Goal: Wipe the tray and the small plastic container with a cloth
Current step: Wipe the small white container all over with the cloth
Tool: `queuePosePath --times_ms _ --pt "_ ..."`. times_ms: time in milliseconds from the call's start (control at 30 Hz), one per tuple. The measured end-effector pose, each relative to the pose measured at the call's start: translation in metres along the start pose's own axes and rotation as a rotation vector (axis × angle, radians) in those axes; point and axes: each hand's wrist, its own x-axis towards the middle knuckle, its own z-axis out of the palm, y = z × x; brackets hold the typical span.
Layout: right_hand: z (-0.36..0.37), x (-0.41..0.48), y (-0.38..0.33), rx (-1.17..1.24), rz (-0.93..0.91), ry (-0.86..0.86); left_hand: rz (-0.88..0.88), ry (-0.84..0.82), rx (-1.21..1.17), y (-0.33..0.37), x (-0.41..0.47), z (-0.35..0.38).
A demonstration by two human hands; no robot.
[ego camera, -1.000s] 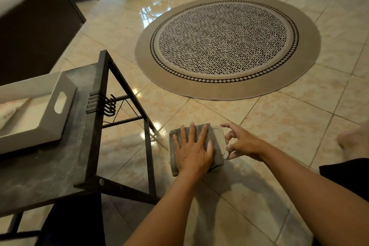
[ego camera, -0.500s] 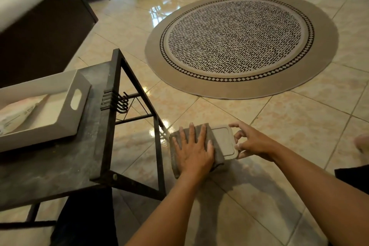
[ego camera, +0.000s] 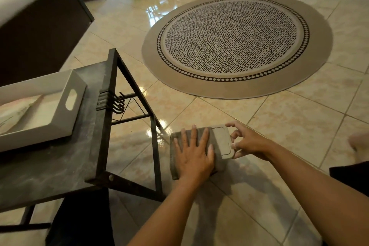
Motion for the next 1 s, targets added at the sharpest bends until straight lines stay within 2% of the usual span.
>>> queuePosePath --times_ms 167,333,400,567,700,900,1000 --pt "0.0 -0.002 0.0 0.016 0.005 -0.03 0.187 -0.042 0.022 0.036 0.001 0.011" --pt "-0.001 -0.002 0.0 0.043 0.008 -0.036 0.223 -0.047 0.076 0.037 0.019 0.006" --pt "0.0 -0.002 0.001 0.063 0.017 -0.03 0.182 -0.032 0.074 0.027 0.024 0.003" --pt "0.003 -0.002 0.005 0.065 0.015 0.025 -0.051 0.004 0.016 -0.003 0.019 -0.003" --pt "0.004 -0.001 0.004 0.05 0.012 0.029 -0.184 0.004 -0.011 0.005 -0.003 -0.002" --pt "0.004 -0.003 0.0 0.009 0.015 0.008 0.093 -0.074 0.036 0.042 0.006 0.007" --pt "0.005 -0.004 0.002 0.038 0.007 0.021 0.115 -0.06 0.054 0.029 0.025 0.001"
